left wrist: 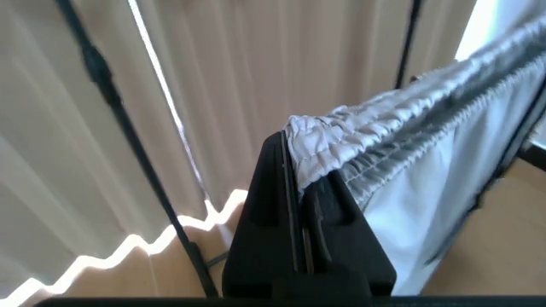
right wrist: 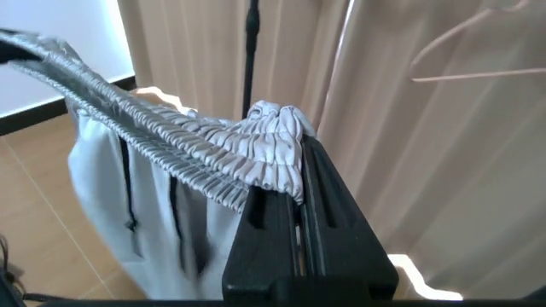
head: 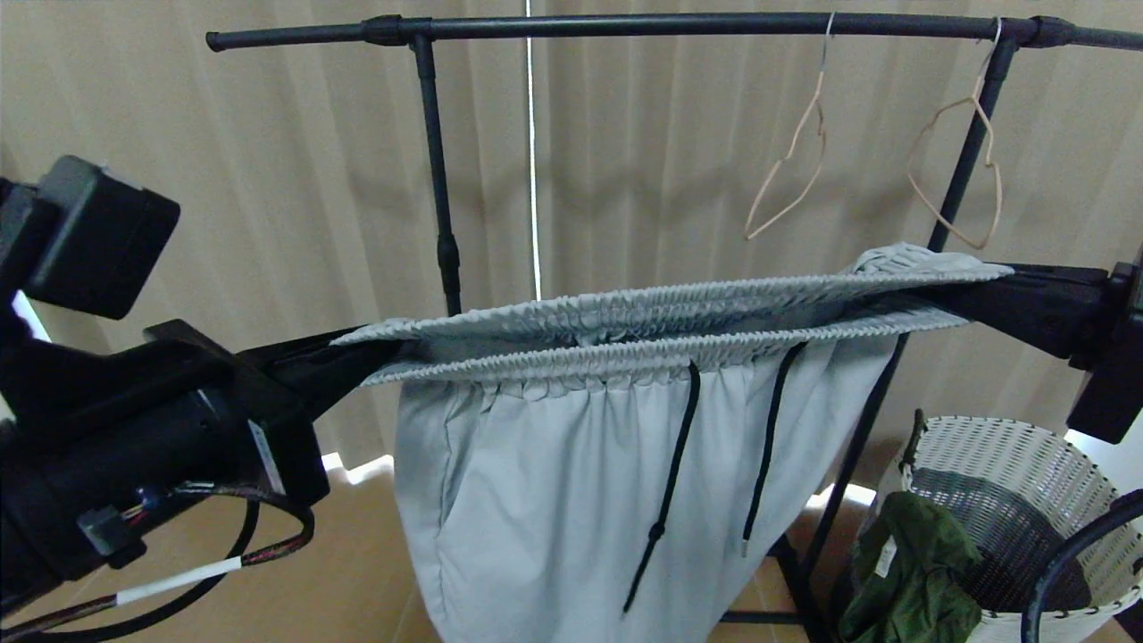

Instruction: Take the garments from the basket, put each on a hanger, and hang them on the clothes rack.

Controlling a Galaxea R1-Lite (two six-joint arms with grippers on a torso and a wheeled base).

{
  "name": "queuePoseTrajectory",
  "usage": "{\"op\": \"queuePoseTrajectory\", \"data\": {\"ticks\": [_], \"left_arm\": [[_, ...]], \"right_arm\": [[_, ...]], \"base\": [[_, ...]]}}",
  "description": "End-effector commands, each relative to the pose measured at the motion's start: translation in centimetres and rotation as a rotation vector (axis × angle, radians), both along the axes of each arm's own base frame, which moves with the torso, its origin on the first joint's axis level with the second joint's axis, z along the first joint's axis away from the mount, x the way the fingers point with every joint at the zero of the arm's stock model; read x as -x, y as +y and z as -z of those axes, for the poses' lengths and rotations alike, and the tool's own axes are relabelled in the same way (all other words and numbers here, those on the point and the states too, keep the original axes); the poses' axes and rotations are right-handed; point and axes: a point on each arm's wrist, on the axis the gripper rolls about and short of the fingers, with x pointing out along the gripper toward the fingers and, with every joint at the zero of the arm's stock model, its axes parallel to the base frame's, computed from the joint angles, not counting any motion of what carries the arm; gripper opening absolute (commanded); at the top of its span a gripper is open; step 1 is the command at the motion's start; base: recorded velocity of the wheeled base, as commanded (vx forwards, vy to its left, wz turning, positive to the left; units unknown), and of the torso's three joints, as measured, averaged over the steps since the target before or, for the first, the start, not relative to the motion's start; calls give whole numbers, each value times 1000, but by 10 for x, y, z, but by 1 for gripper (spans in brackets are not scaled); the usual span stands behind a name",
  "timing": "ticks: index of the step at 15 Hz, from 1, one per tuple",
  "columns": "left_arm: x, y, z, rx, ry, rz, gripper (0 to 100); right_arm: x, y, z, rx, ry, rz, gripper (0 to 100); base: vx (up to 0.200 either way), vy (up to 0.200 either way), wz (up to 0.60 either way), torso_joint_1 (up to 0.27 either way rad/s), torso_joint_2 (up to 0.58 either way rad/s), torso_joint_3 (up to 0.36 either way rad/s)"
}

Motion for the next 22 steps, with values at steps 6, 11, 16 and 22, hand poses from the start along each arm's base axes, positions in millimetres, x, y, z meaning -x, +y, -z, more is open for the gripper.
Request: {"op": "queuePoseTrajectory", "data": {"ticks": [6, 11, 16, 22], "left_arm": [[-80, -40, -26, -16, 23, -97, 0], [-104, -46, -44, -20, 39, -116, 0], [-83, -34, -47, -4, 40, -113, 0], [-113, -44, -61, 26, -1, -140, 0]], "right_arm": [[-28, -13, 4, -30, 14, 144, 0], [-56, -2, 7, -103, -9, 157, 0], [-67, 3, -11, -136, -75, 151, 0], [-15, -18, -18, -131, -62, 127, 0]], "base": [[0, 0, 0, 0, 0, 0], [0, 0, 0, 0, 0, 0], [0, 0, 0, 0, 0, 0], [0, 0, 0, 0, 0, 0]]}}
